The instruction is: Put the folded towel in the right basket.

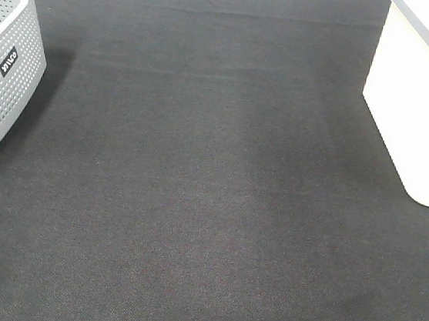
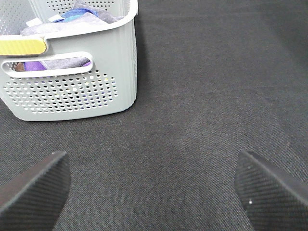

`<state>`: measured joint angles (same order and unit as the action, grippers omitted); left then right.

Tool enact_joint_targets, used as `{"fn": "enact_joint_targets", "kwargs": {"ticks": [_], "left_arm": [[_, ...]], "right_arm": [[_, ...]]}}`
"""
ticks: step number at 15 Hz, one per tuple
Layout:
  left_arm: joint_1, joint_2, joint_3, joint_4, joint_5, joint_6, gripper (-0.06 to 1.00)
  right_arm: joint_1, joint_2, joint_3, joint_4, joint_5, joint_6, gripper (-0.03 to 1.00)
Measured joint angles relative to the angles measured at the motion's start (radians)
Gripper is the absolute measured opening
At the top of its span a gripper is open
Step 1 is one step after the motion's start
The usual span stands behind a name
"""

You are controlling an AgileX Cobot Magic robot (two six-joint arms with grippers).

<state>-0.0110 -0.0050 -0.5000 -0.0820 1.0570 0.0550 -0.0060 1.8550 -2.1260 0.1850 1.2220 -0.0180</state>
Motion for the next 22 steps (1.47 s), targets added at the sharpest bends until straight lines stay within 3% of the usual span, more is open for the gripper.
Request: {"fn": "enact_joint_targets", "kwargs": {"ticks": [4, 5, 6, 7, 8, 9, 16, 19, 22], "left_arm": [[0.0, 0.0, 0.0, 0.0, 0.0, 0.0, 0.88], [0.0, 0.0, 0.0, 0.0, 0.0, 0.0, 0.88], [0.0, 0.0, 0.0, 0.0, 0.0, 0.0, 0.88], [0.0, 0.0, 0.0, 0.0, 0.0, 0.0, 0.88], [0.0, 0.0, 0.0, 0.0, 0.0, 0.0, 0.88], [0.0, 0.0, 0.0, 0.0, 0.0, 0.0, 0.88], [0.0, 0.0, 0.0, 0.0, 0.0, 0.0, 0.88], [0.0, 0.0, 0.0, 0.0, 0.0, 0.0, 0.88], [0.0, 0.0, 0.0, 0.0, 0.0, 0.0, 0.88]], "right_arm": [[0.001, -0.215, 0.325, -0.059, 0.0, 0.0, 0.7], [0.001, -0.312, 0.467, -0.091, -0.001, 0.0, 0.7], [0.001, -0.312, 0.467, -0.091, -0.001, 0.0, 0.7], [0.001, -0.453, 0.675, -0.118, -0.002, 0.0, 0.7], [0.001, -0.53, 0.784, -0.121, -0.002, 0.0, 0.7], [0.001, -0.53, 0.784, -0.121, -0.002, 0.0, 0.7], [0.001, -1.126, 1.431, -0.134, -0.001, 0.0, 0.7], [0.001, -1.401, 1.572, -0.138, -0.027, 0.0, 0.7], [0.001, -1.548, 1.58, -0.138, -0.068, -0.008, 0.7]]}}
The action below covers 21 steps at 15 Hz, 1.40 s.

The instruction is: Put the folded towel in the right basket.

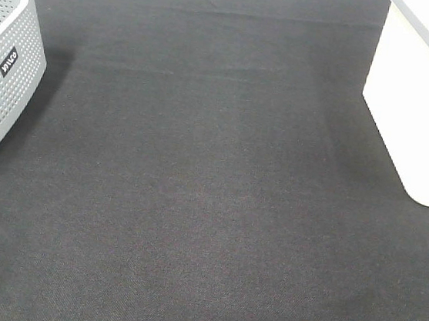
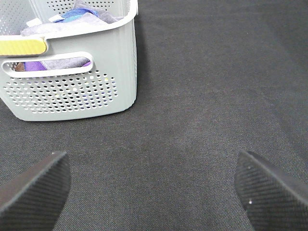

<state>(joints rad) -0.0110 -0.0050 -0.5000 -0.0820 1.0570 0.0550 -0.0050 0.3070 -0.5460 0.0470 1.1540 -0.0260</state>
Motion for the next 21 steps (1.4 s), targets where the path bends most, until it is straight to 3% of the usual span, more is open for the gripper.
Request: {"fn": "enact_joint_targets", "kwargs": {"ticks": [5, 21], "left_arm": [[0.0, 0.0, 0.0, 0.0, 0.0, 0.0, 0.88], [0.0, 0.0, 0.0, 0.0, 0.0, 0.0, 0.88]], "right_arm": [[0.0, -0.261, 0.043, 0.003, -0.08, -0.011, 0.7], [0.0, -0.312, 0.045, -0.034, -0.086, 0.035, 0.7]]}}
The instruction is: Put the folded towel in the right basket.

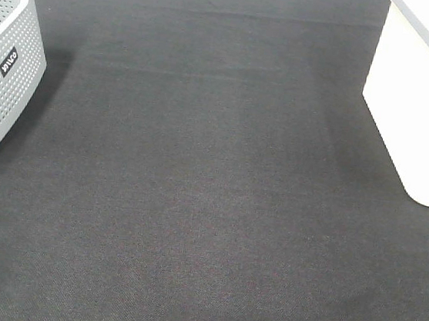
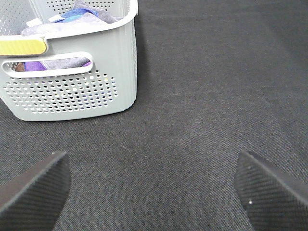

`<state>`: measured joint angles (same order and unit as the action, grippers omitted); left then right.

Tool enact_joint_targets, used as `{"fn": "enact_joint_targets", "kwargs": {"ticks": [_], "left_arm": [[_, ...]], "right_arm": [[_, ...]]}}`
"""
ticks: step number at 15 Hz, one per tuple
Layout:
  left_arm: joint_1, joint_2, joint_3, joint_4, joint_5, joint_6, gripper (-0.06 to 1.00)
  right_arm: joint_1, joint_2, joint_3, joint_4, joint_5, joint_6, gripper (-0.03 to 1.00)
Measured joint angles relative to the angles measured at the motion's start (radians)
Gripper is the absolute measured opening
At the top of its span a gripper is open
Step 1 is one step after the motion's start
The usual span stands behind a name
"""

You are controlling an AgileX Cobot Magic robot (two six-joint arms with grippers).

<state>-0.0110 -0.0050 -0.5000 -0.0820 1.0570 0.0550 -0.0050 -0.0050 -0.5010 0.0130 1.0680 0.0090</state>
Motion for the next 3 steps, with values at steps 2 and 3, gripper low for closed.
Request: {"fn": "enact_joint_targets", "kwargs": {"ticks": [2, 3], "left_arm": [[0.0, 0.0, 0.0, 0.0, 0.0, 0.0, 0.88], [0.0, 0.0, 0.0, 0.0, 0.0, 0.0, 0.88]], "right_arm": [[0.0, -0.001, 0.0, 0.0, 0.0, 0.0, 0.7], [0.0, -0.001, 0.0, 0.0, 0.0, 0.0, 0.7]]}}
